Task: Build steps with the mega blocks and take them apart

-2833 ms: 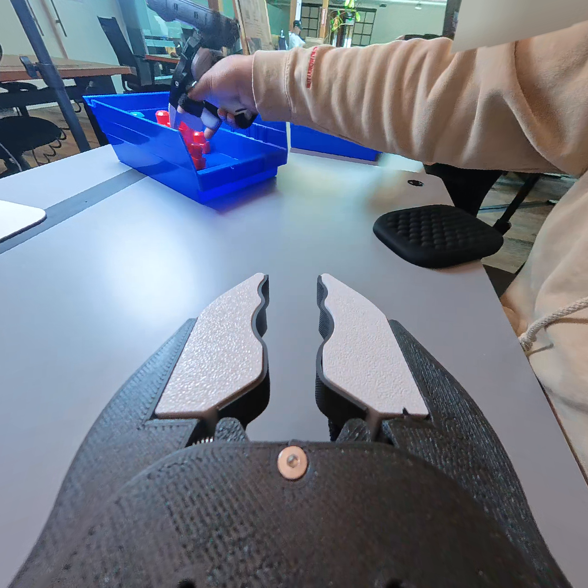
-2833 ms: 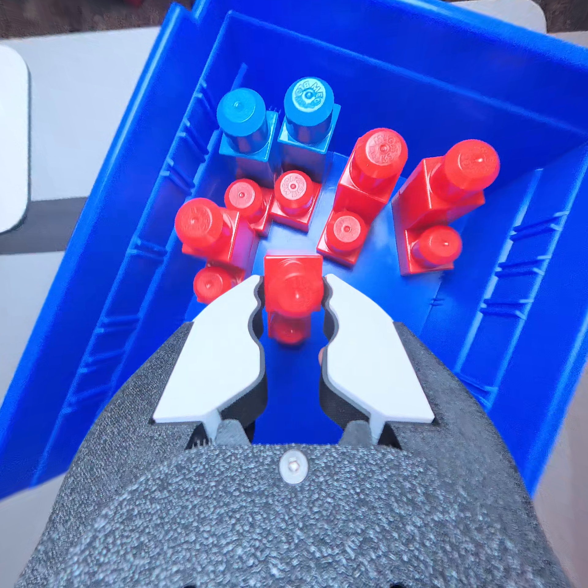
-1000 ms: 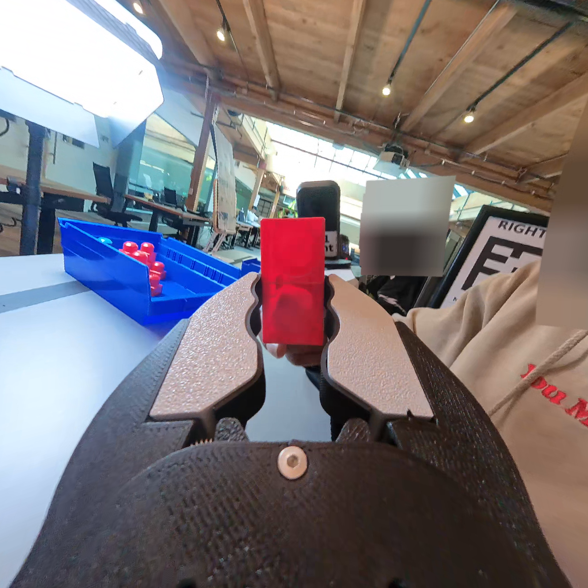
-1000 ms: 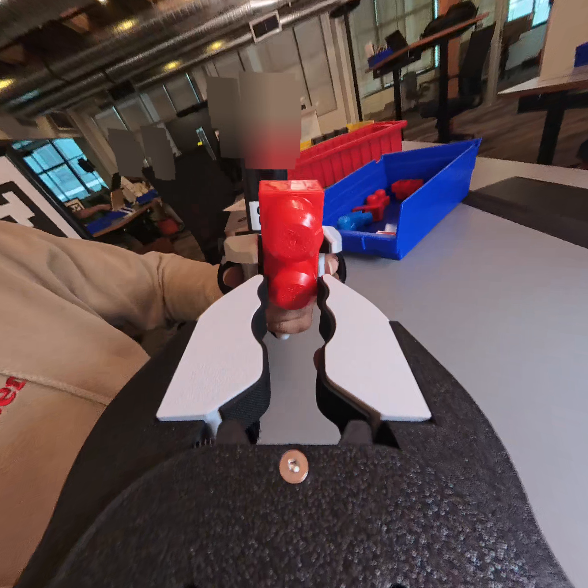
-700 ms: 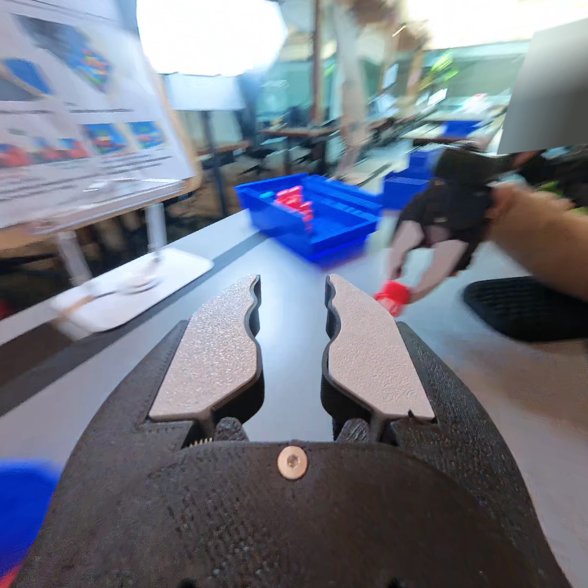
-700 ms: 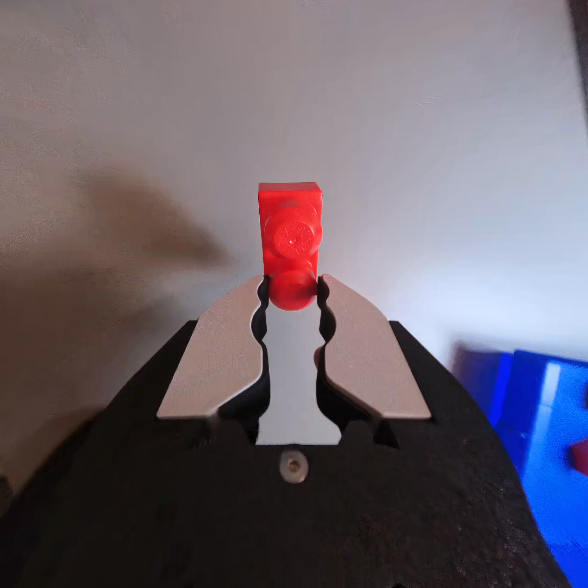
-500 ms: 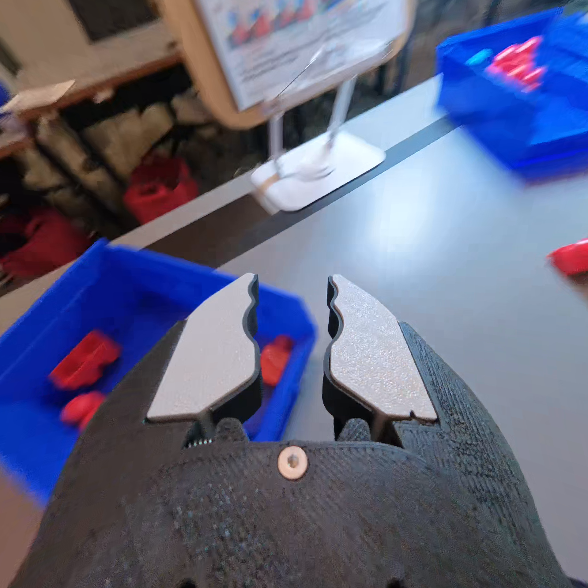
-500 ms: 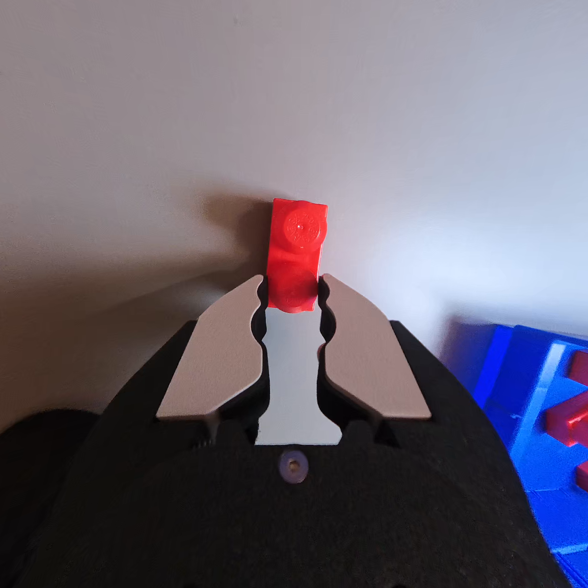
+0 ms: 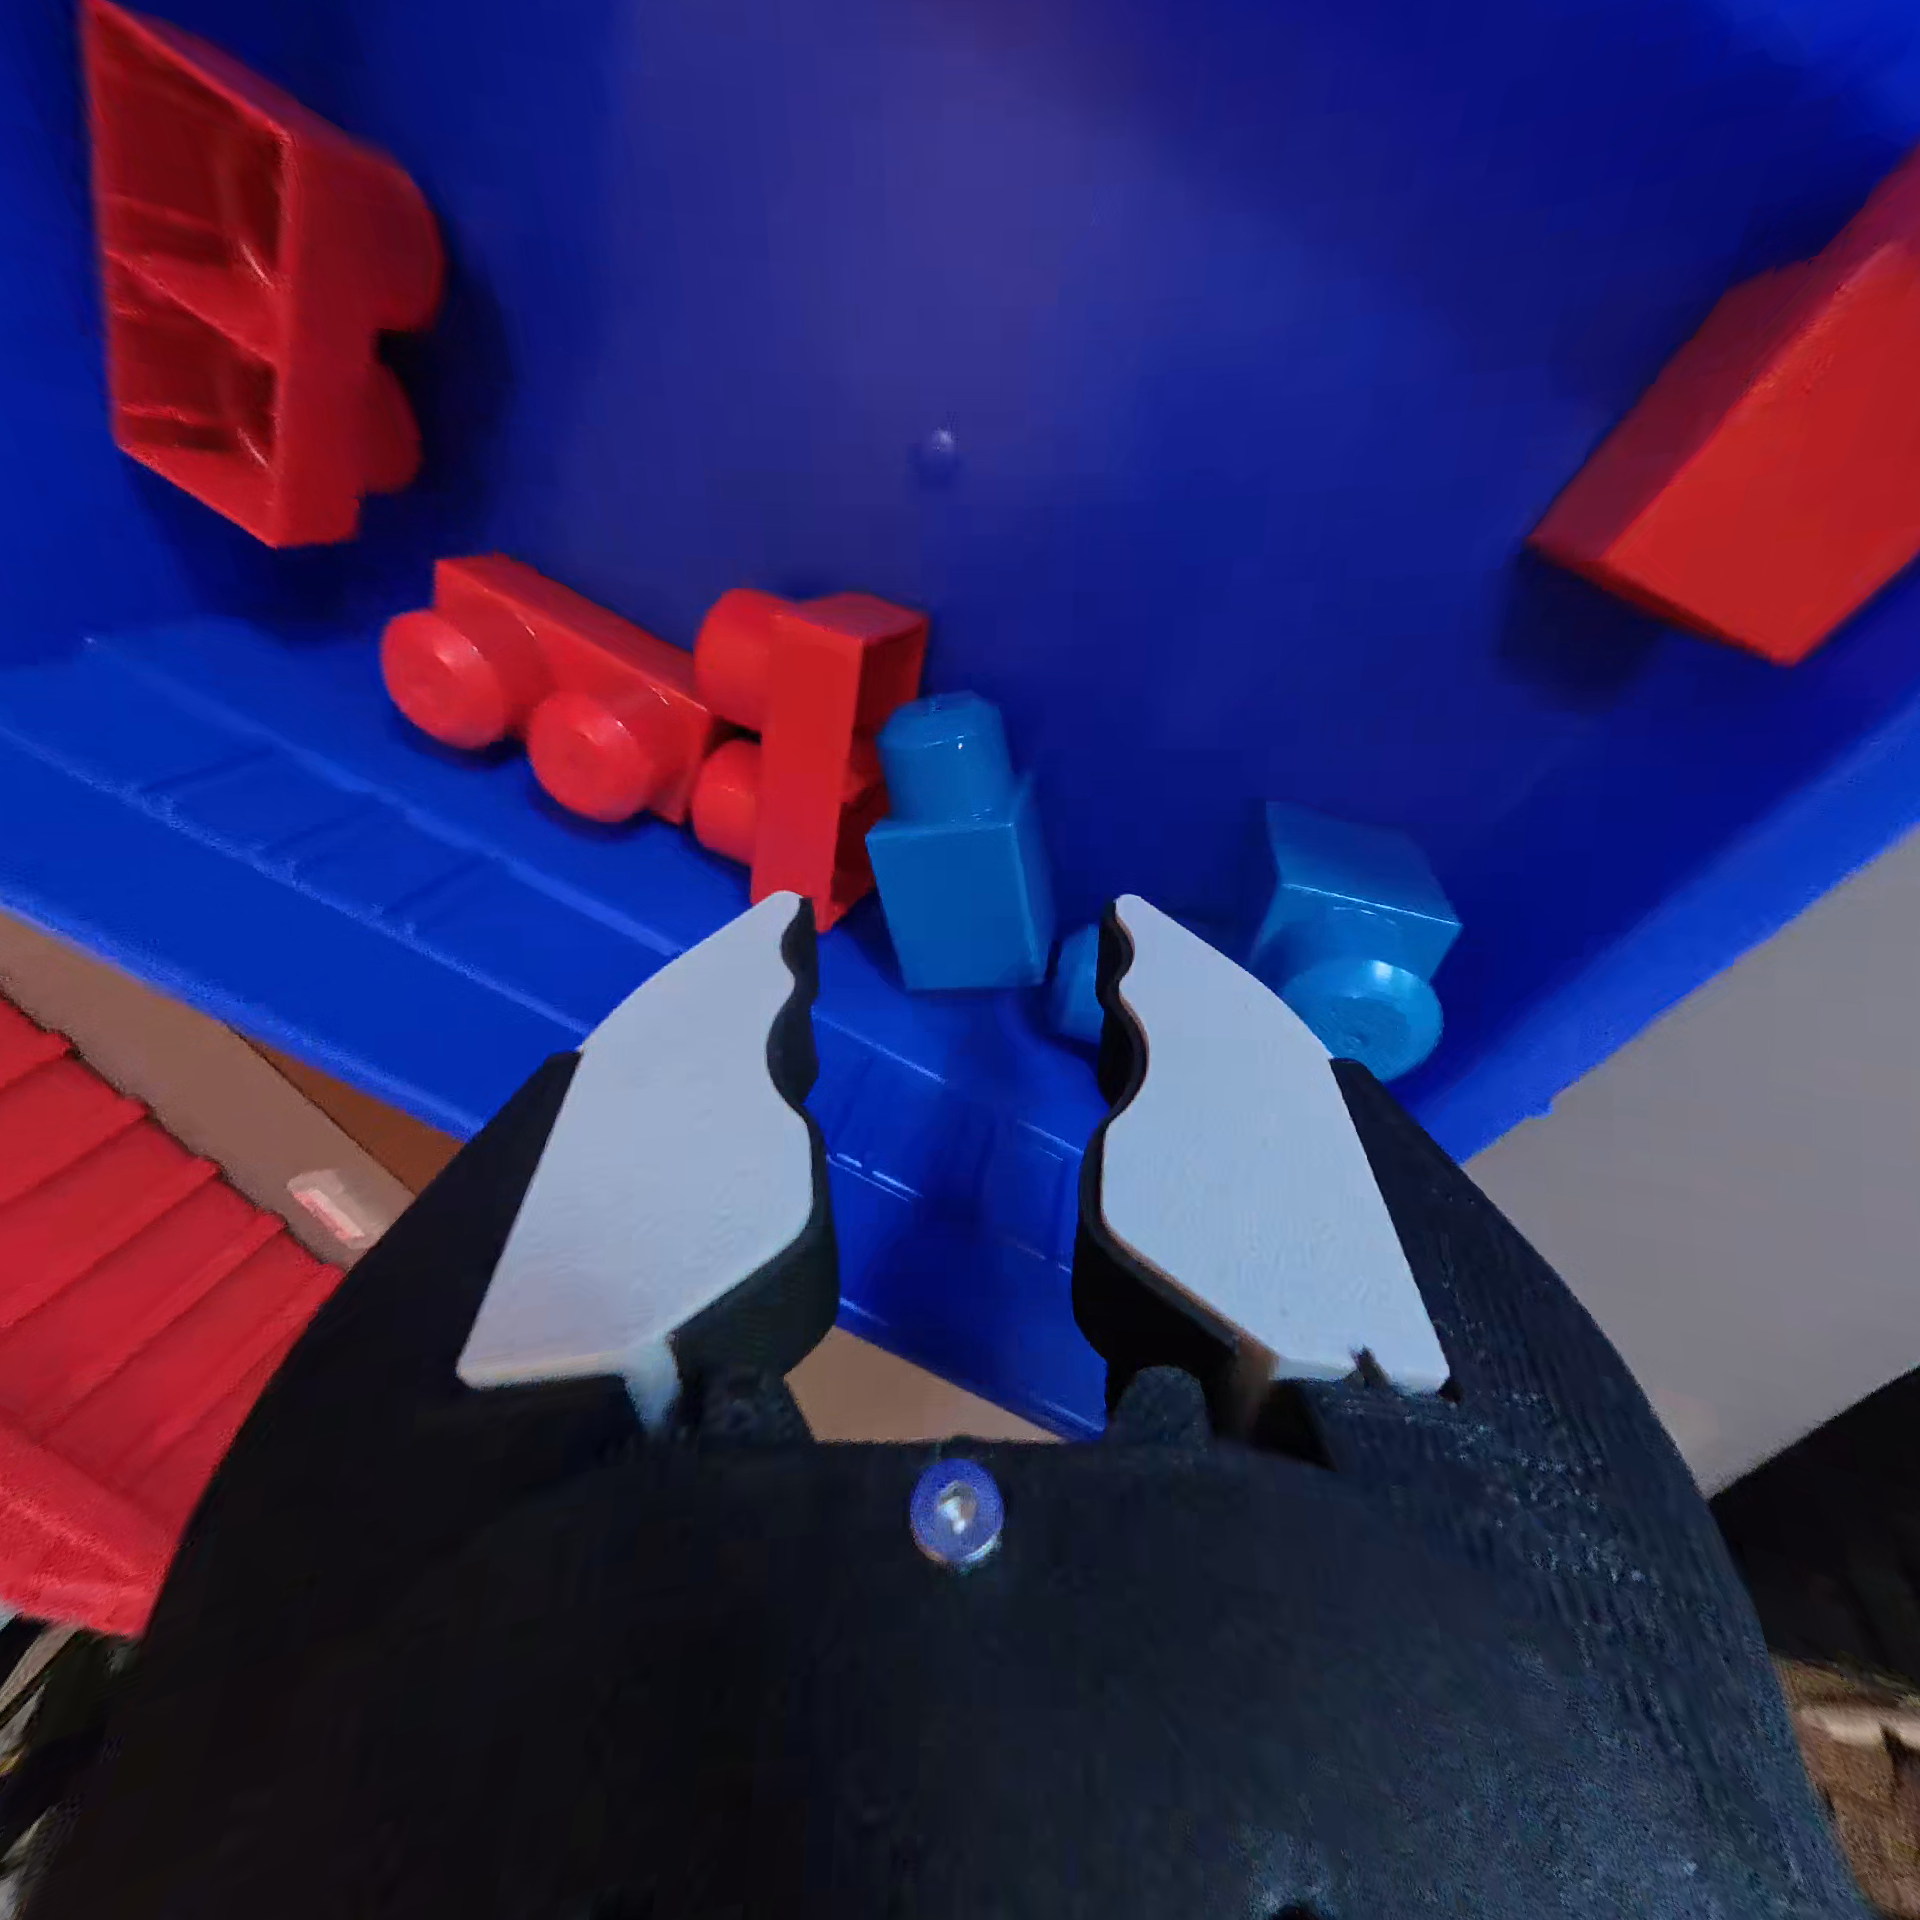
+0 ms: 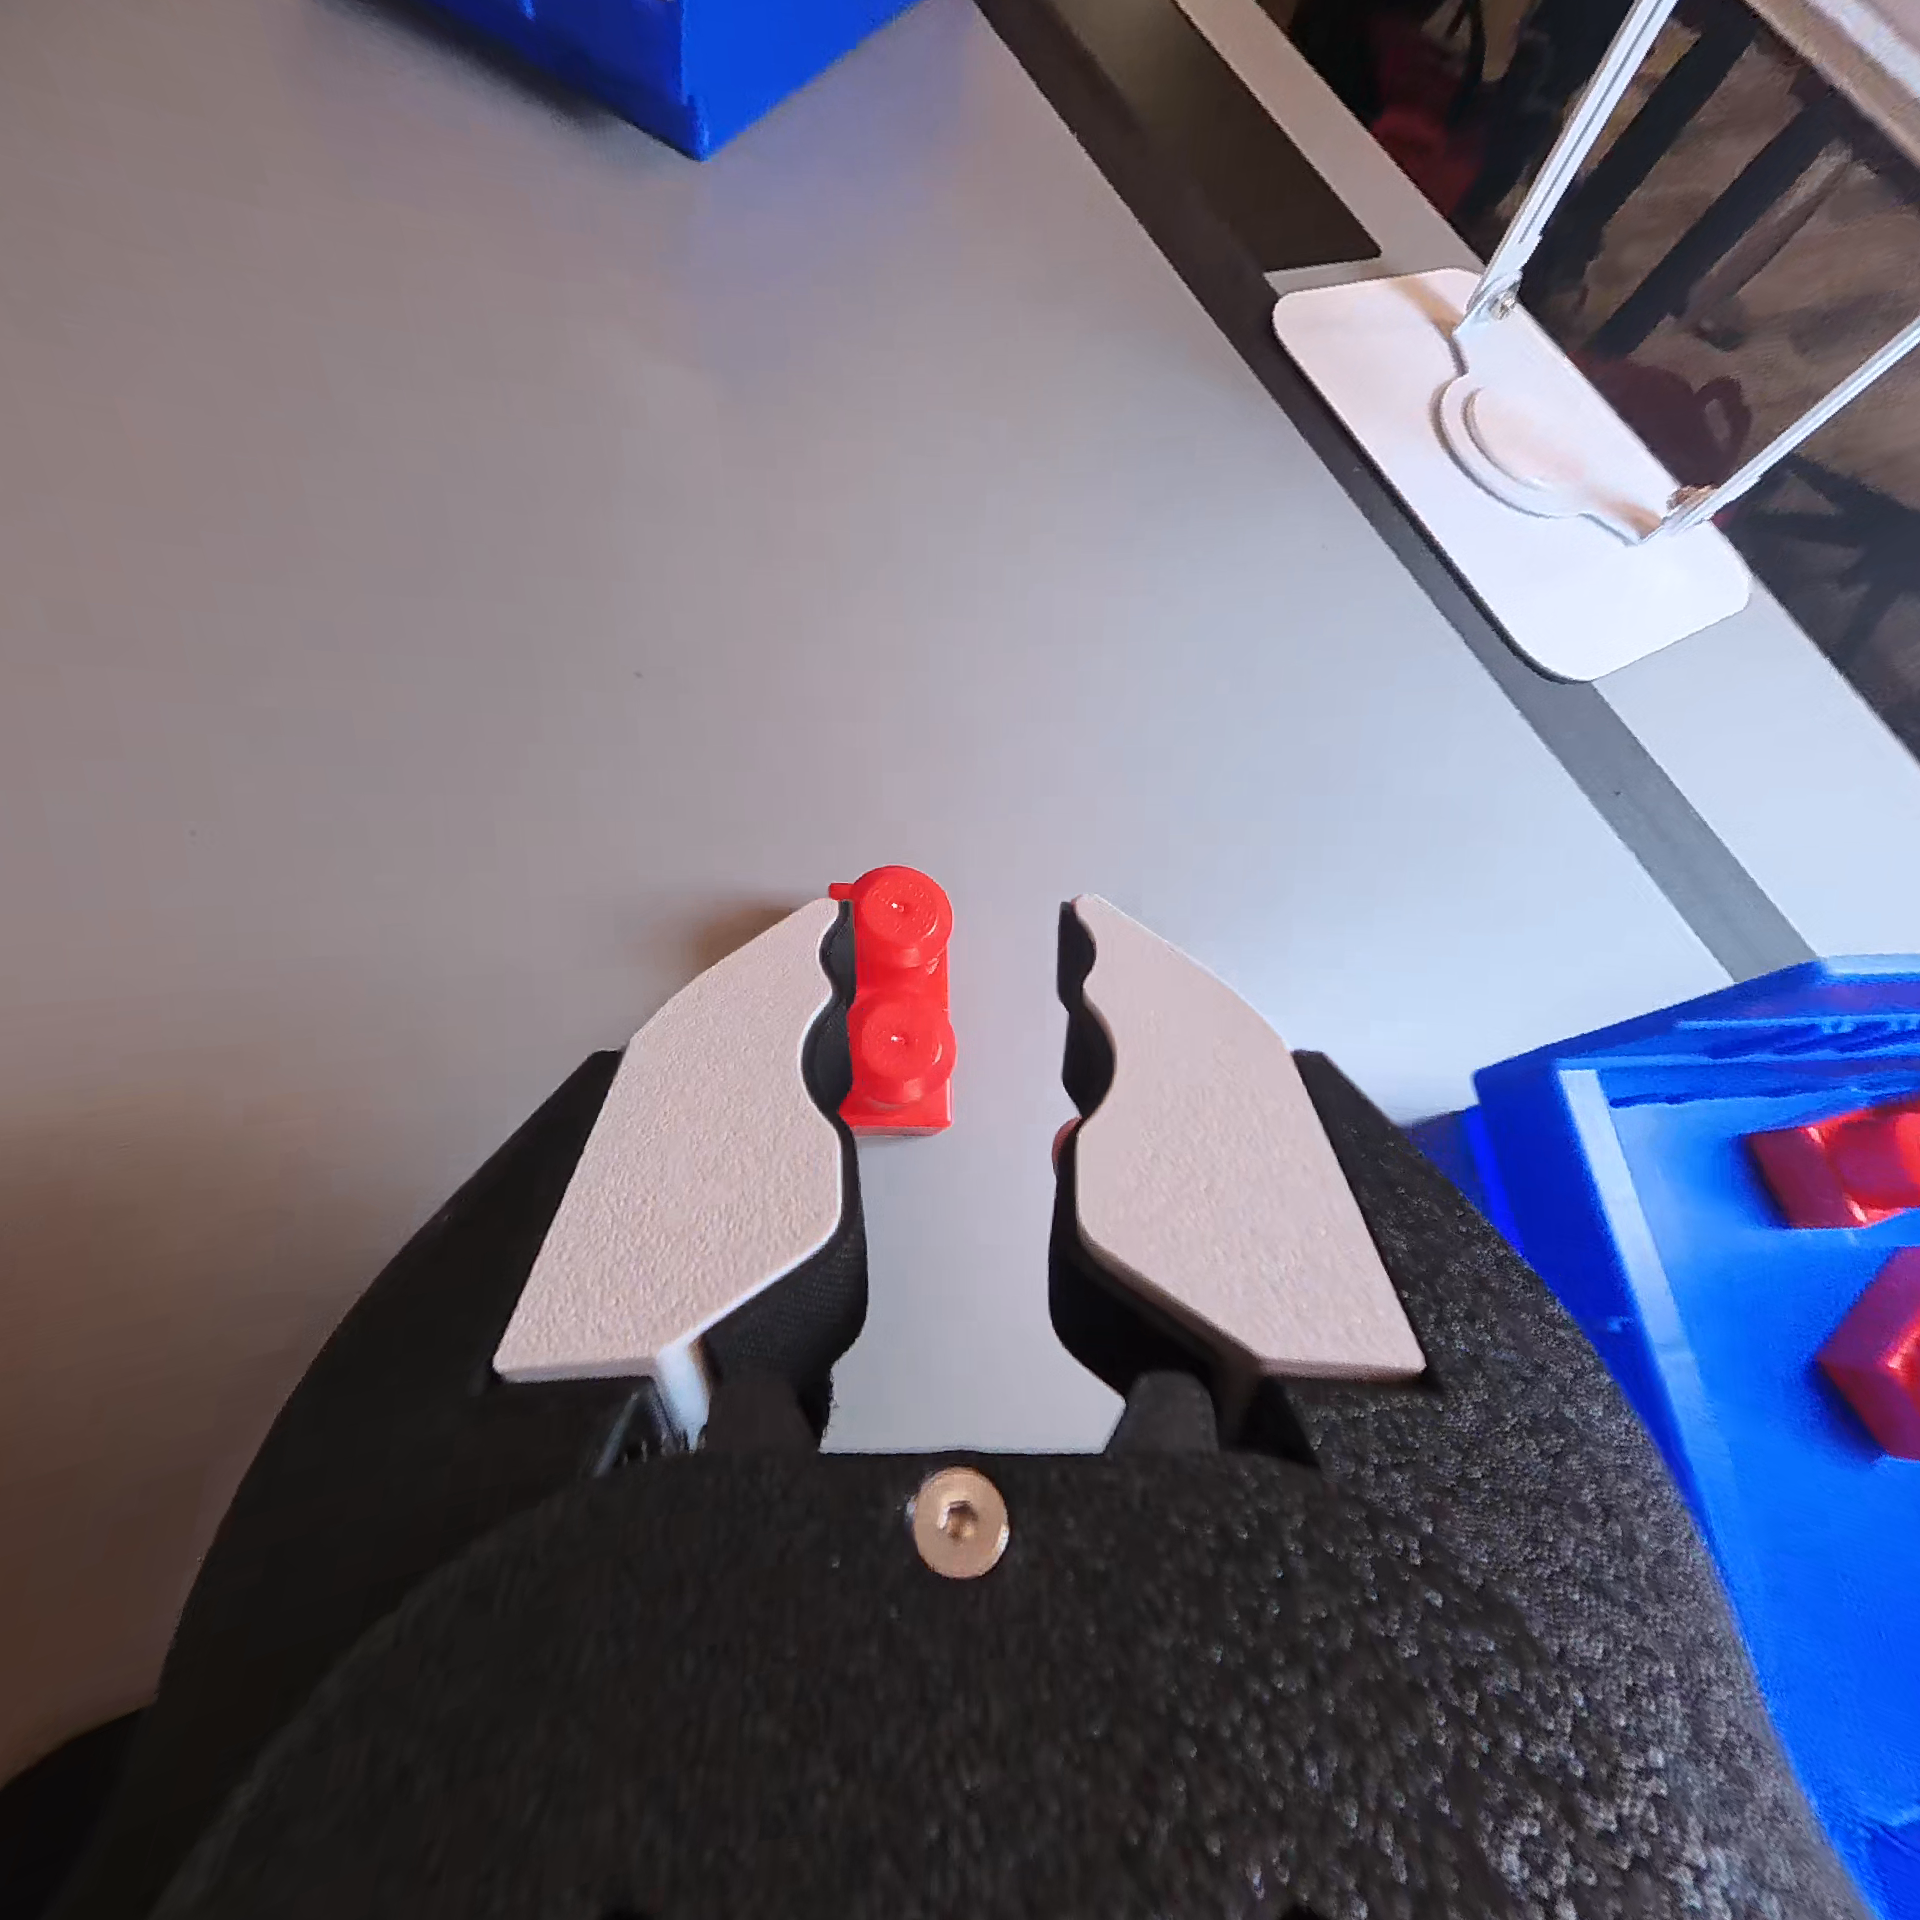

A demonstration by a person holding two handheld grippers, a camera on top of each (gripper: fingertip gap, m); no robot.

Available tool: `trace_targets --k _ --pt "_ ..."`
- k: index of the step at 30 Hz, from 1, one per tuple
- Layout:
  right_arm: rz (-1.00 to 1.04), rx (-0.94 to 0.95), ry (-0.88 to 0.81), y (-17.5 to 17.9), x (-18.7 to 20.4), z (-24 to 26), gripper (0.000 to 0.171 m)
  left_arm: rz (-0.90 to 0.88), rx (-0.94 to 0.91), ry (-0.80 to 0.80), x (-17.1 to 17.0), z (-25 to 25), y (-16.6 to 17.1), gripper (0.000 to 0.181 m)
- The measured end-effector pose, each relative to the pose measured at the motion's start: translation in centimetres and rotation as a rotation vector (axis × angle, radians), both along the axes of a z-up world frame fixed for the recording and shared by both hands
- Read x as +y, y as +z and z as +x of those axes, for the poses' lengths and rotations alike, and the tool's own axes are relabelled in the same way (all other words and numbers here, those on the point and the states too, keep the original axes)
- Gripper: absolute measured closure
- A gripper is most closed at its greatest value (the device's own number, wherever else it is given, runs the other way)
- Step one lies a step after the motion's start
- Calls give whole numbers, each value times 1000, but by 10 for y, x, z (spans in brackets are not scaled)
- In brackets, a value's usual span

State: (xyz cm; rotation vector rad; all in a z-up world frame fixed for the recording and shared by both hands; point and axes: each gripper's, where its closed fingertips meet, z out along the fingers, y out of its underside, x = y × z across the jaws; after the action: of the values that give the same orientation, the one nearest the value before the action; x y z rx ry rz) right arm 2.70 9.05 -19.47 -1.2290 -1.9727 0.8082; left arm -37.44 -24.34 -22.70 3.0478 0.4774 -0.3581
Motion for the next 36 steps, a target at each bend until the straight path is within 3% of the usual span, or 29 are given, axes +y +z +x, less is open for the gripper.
trace_targets --k 5,9,15,20,23,26,31,36 --pt "-26 -9 29 -4 -9 -1 135 -155 -48 14 -6 -6 -23 138" --pt "-47 -8 41 -5 -12 0 138 -235 -7 -58 -6 -13 -21 145" --pt "-61 53 30 4 -9 1 141 -104 16 -93 -1 -4 -7 148" --pt "-122 142 28 21 -11 -3 141 261 162 -204 44 20 58 148" --pt "-212 209 57 33 -23 -5 141 628 170 -375 103 83 106 148" --pt "-315 221 109 36 -43 -7 137 953 100 -619 157 179 128 149" --pt "-380 223 229 34 -80 -6 129 1223 -135 -823 212 319 96 149" --pt "-322 173 271 18 -99 -7 127 1272 -340 -908 232 390 55 149"
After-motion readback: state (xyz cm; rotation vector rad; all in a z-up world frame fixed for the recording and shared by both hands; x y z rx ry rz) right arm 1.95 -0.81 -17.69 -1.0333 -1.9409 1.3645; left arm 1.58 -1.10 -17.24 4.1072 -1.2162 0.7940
